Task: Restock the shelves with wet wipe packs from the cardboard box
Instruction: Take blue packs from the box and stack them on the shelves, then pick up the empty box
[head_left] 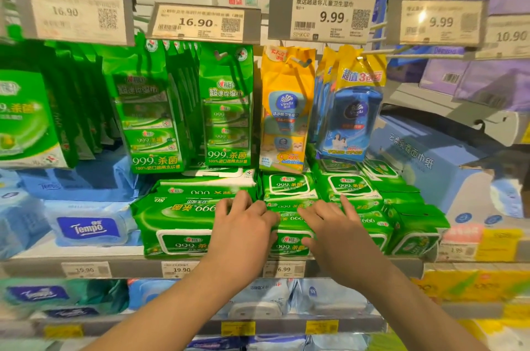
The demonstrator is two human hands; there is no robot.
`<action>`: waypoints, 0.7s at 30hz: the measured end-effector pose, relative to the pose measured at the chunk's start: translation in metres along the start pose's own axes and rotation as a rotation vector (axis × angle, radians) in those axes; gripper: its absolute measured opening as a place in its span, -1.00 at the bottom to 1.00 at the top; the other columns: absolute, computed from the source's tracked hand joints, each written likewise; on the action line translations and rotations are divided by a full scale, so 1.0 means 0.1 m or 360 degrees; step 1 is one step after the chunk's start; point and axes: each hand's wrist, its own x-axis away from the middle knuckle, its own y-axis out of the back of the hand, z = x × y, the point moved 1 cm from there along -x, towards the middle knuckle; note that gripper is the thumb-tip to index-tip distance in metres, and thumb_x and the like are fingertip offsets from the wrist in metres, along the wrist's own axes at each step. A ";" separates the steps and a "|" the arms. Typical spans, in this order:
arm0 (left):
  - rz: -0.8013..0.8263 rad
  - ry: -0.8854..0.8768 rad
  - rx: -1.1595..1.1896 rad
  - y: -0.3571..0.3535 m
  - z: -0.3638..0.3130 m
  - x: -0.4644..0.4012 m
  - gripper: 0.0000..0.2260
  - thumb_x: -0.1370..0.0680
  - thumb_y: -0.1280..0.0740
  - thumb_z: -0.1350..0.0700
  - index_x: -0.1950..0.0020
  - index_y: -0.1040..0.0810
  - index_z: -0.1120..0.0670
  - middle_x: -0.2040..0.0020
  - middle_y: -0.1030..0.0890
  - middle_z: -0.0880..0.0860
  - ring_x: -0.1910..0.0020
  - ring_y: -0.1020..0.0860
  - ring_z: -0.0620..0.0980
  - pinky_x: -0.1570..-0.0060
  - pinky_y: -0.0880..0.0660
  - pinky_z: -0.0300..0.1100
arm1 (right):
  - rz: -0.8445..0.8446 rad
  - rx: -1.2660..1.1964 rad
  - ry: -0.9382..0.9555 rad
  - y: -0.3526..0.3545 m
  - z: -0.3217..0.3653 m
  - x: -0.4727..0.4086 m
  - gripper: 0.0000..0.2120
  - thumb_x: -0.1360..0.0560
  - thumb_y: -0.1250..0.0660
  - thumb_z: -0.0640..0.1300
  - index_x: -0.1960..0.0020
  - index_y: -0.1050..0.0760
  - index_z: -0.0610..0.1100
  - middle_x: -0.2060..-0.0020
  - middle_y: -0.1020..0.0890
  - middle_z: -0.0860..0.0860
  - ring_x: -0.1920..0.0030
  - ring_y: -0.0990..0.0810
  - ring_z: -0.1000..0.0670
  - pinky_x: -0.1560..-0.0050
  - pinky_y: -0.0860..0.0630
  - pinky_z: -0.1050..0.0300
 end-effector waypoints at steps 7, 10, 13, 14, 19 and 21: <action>0.0070 0.0030 0.0153 0.09 -0.08 0.26 -0.54 -0.48 -0.27 -0.21 -0.36 -0.51 -0.13 -0.24 -0.59 -0.12 -0.30 -0.41 0.10 -0.38 -0.26 0.23 | -0.0231 -0.0171 -0.0198 -0.09 0.19 0.20 -0.50 -0.44 -0.49 0.10 -0.34 -0.60 -0.03 -0.24 -0.64 0.04 -0.31 -0.59 -0.07 -0.45 -0.24 -0.48; 0.0058 0.0087 0.0325 0.15 -0.12 0.53 -0.48 -0.54 -0.19 -0.24 -0.48 -0.39 -0.13 -0.41 -0.47 -0.14 -0.52 -0.22 0.09 -0.52 -0.02 0.18 | -0.0364 -0.0371 -0.0186 -0.11 0.29 0.29 -0.58 -0.50 -0.32 0.05 -0.31 -0.61 -0.06 -0.28 -0.63 0.00 -0.39 -0.52 -0.14 -0.48 -0.18 -0.44; 0.0071 0.0210 0.0448 0.20 -0.11 0.85 -0.47 -0.57 -0.13 -0.28 -0.51 -0.33 -0.13 -0.47 -0.39 -0.16 -0.57 -0.09 0.02 -0.56 0.05 0.11 | -0.0445 -0.0569 -0.0131 -0.17 0.48 0.47 -0.60 -0.58 -0.23 0.03 -0.31 -0.60 -0.11 -0.32 -0.59 -0.05 -0.45 -0.45 -0.20 -0.50 -0.15 -0.42; 0.0072 0.0253 0.0489 0.22 -0.10 0.97 -0.46 -0.58 -0.11 -0.30 -0.53 -0.30 -0.14 -0.48 -0.36 -0.17 -0.58 -0.07 -0.02 -0.56 0.05 0.09 | -0.0479 -0.0630 -0.0128 -0.19 0.56 0.55 -0.60 -0.59 -0.21 0.03 -0.31 -0.61 -0.12 -0.32 -0.58 -0.06 -0.46 -0.43 -0.22 -0.49 -0.15 -0.43; 0.0125 0.0596 0.0683 0.36 0.19 1.59 -0.41 -0.56 0.00 -0.38 -0.57 -0.10 -0.25 -0.52 -0.23 -0.29 -0.56 0.06 -0.20 -0.57 0.13 -0.05 | -0.0355 -0.0803 -0.0174 -0.18 1.10 0.85 -0.59 -0.60 -0.18 0.07 -0.31 -0.59 -0.07 -0.35 -0.55 -0.03 -0.49 -0.40 -0.20 -0.46 -0.19 -0.44; 0.0129 0.0727 0.0707 0.43 0.36 1.87 -0.38 -0.54 0.06 -0.41 -0.58 -0.04 -0.25 -0.54 -0.17 -0.29 -0.55 0.10 -0.24 -0.56 0.15 -0.10 | -0.0195 -0.0803 -0.0172 -0.16 1.37 0.89 -0.54 -0.60 -0.12 0.14 -0.34 -0.58 -0.01 -0.39 -0.54 0.00 -0.51 -0.39 -0.15 -0.49 -0.16 -0.41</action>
